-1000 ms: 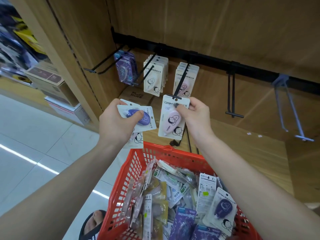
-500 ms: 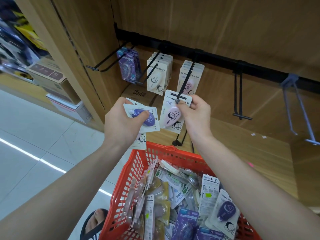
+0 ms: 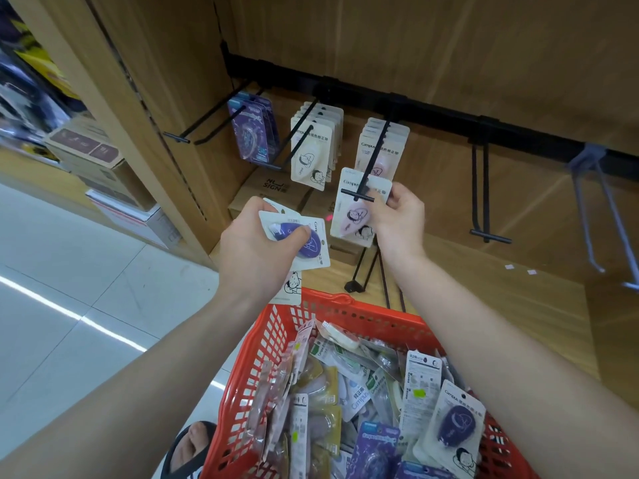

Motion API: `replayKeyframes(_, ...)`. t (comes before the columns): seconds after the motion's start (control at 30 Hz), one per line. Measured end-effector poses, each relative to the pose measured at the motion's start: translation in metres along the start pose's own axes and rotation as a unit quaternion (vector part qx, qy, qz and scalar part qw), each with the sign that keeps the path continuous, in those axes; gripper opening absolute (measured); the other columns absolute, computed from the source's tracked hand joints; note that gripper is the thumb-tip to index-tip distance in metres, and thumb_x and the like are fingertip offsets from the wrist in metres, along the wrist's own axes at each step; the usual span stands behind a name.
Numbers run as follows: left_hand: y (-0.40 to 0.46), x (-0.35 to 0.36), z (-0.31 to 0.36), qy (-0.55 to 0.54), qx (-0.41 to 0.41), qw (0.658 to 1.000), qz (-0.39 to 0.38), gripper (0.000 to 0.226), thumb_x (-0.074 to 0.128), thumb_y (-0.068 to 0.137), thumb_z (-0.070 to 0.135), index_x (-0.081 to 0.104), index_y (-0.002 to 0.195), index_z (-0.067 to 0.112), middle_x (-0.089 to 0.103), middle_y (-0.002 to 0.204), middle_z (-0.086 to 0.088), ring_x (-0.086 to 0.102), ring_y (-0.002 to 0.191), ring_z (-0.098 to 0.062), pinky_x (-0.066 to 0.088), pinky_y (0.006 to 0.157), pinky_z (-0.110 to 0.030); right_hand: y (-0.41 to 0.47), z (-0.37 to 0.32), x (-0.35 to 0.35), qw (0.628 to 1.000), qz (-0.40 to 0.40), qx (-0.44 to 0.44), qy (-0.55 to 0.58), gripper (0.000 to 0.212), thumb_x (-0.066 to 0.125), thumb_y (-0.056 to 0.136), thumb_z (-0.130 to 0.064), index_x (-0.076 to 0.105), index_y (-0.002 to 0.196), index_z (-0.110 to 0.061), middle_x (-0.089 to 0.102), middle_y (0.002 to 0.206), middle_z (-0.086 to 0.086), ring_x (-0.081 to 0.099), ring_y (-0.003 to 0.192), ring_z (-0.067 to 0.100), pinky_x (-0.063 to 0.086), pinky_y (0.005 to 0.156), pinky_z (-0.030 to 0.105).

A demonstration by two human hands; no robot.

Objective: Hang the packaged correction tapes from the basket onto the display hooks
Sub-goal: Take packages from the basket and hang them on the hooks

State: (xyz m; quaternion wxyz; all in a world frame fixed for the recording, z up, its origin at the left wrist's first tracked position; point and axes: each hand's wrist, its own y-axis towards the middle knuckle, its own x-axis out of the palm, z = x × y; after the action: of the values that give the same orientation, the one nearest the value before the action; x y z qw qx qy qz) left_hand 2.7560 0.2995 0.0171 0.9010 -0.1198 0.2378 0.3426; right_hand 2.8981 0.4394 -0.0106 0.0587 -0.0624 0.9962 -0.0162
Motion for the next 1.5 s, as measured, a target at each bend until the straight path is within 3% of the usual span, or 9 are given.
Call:
replayKeyframes(0.13,0.001,0.004,0.001,0.002,-0.003,1.0,-0.003,0.037,0.082,0.083,0.052,0.05,0.091,0.037,0.066,0.078,0.025,0.07,0.065,0.009,0.06,0.046,-0.025,0.038,0.004,0.006,0.998,0.052,0.033,0.014,0.008,0.071,0.097,-0.025,0.073,0.096,-0.017,0.078,0.083,-0.009,0.073,0.073,-0.002,0.055,0.06,0.015)
replayKeyframes(0.43,0.004,0.007,0.009,-0.073,-0.054,0.995,-0.03,0.041,0.083,0.079,0.056,0.059,0.092,0.025,0.077,0.076,0.019,0.076,0.066,-0.003,0.062,0.053,-0.027,0.069,0.001,0.009,0.99,0.079,0.116,-0.019,0.036,0.072,0.091,-0.052,0.058,0.098,-0.02,0.066,0.088,-0.01,0.061,0.075,0.002,0.039,0.054,0.019)
replayKeyframes(0.6,-0.001,0.008,0.011,-0.093,-0.05,0.994,-0.04,0.045,0.082,0.079,0.058,0.059,0.093,0.021,0.077,0.076,0.02,0.076,0.068,-0.003,0.057,0.047,-0.019,0.026,0.002,-0.01,0.981,0.056,0.179,-0.055,0.062,0.067,0.09,-0.061,0.048,0.132,-0.019,0.058,0.117,0.0,0.059,0.104,0.02,0.047,0.085,0.035)
replayKeyframes(0.73,-0.005,0.011,0.012,-0.083,-0.037,0.995,-0.027,0.045,0.081,0.08,0.059,0.062,0.091,0.02,0.076,0.074,0.019,0.076,0.067,-0.003,0.055,0.048,-0.023,-0.03,0.005,-0.036,0.953,-0.073,0.286,0.071,0.057,0.069,0.093,-0.054,0.058,0.125,-0.009,0.07,0.113,0.011,0.071,0.1,0.027,0.061,0.085,0.04)
replayKeyframes(0.9,-0.017,0.021,0.015,-0.09,-0.019,0.995,-0.03,0.042,0.081,0.082,0.058,0.064,0.088,0.02,0.078,0.076,0.012,0.077,0.068,-0.008,0.06,0.058,-0.034,-0.076,0.0,-0.052,0.915,-0.193,0.31,0.172,0.03,0.08,0.088,-0.034,0.072,0.108,-0.013,0.07,0.086,0.003,0.065,0.07,0.013,0.053,0.071,0.028)
replayKeyframes(1.13,-0.035,0.024,0.021,-0.103,0.052,0.987,-0.108,0.03,0.078,0.087,0.054,0.066,0.092,0.026,0.079,0.085,0.01,0.077,0.076,-0.01,0.06,0.058,-0.029,-0.083,-0.013,-0.065,0.885,-0.151,0.304,0.318,0.032,0.074,0.093,-0.012,0.067,0.124,-0.01,0.072,0.127,0.022,0.077,0.102,0.032,0.063,0.092,0.045)
replayKeyframes(1.27,-0.044,0.026,0.025,-0.11,0.094,0.976,-0.162,0.02,0.08,0.088,0.043,0.068,0.098,0.031,0.079,0.092,0.012,0.076,0.082,-0.01,0.058,0.06,-0.023,-0.088,-0.015,-0.073,0.881,-0.148,0.301,0.334,0.035,0.074,0.094,-0.011,0.067,0.128,-0.005,0.078,0.111,0.014,0.078,0.097,0.028,0.064,0.083,0.04)
replayKeyframes(1.4,-0.044,0.023,0.027,-0.101,0.086,0.975,-0.177,0.028,0.067,0.091,0.056,0.068,0.101,0.03,0.076,0.098,0.02,0.072,0.092,-0.001,0.057,0.069,-0.023,-0.091,-0.011,-0.083,0.88,-0.125,0.29,0.354,0.024,0.065,0.098,-0.004,0.067,0.122,-0.004,0.078,0.111,0.015,0.078,0.095,0.026,0.065,0.077,0.038)
replayKeyframes(1.5,-0.032,0.022,0.021,-0.126,0.036,0.978,-0.164,0.01,0.06,0.104,0.033,0.069,0.099,0.034,0.075,0.101,0.021,0.071,0.103,-0.005,0.06,0.083,-0.035,-0.094,-0.005,-0.097,0.88,-0.104,0.275,0.374,0.025,0.061,0.098,0.001,0.065,0.123,-0.004,0.078,0.113,0.016,0.078,0.1,0.028,0.065,0.078,0.04)
